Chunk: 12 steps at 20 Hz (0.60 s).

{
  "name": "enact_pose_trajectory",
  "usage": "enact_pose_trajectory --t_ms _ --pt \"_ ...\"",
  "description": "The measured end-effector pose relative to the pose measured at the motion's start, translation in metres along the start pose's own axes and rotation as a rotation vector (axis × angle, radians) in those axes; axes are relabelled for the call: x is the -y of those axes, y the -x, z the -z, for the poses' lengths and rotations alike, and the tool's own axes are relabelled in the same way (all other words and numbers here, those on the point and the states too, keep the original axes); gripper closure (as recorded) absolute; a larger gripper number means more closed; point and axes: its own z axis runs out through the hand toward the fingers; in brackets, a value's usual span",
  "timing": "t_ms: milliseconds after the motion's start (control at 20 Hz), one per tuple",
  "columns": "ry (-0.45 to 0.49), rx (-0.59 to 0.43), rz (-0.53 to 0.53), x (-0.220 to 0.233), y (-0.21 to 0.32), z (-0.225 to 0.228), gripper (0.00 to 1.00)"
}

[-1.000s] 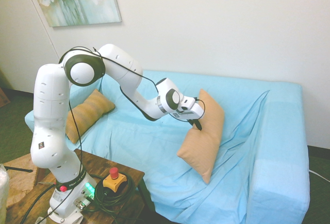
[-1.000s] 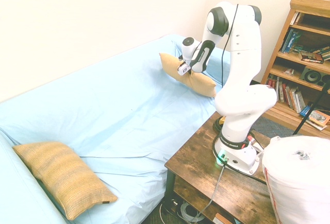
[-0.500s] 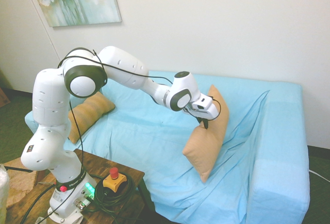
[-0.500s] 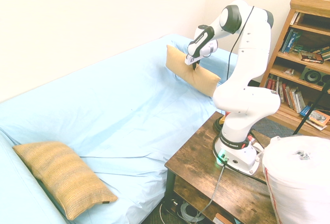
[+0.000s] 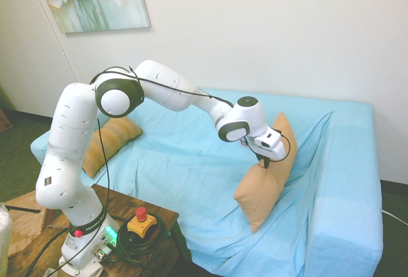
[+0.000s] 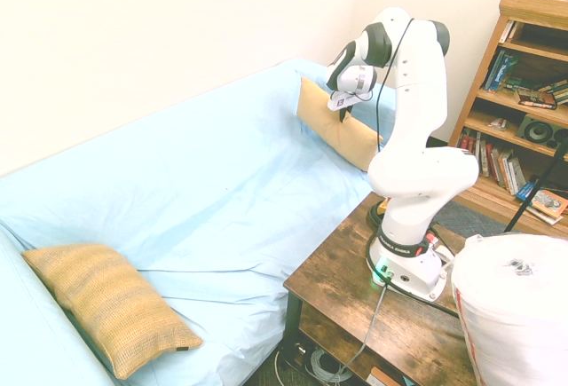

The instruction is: Move the pillow to side

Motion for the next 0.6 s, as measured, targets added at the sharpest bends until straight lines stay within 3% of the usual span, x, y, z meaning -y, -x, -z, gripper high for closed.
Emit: enact_pose_trajectory --t_ms 500,550,600 --pt "-0.012 0.016 -0.019 -0.017 -0.054 -0.019 1.0" --pt "-0.015 0.017 -0.025 -0.02 -0.061 -0.02 0.0" --pt "-0.019 0.021 -0.038 -0.024 -0.069 -0.019 0.0"
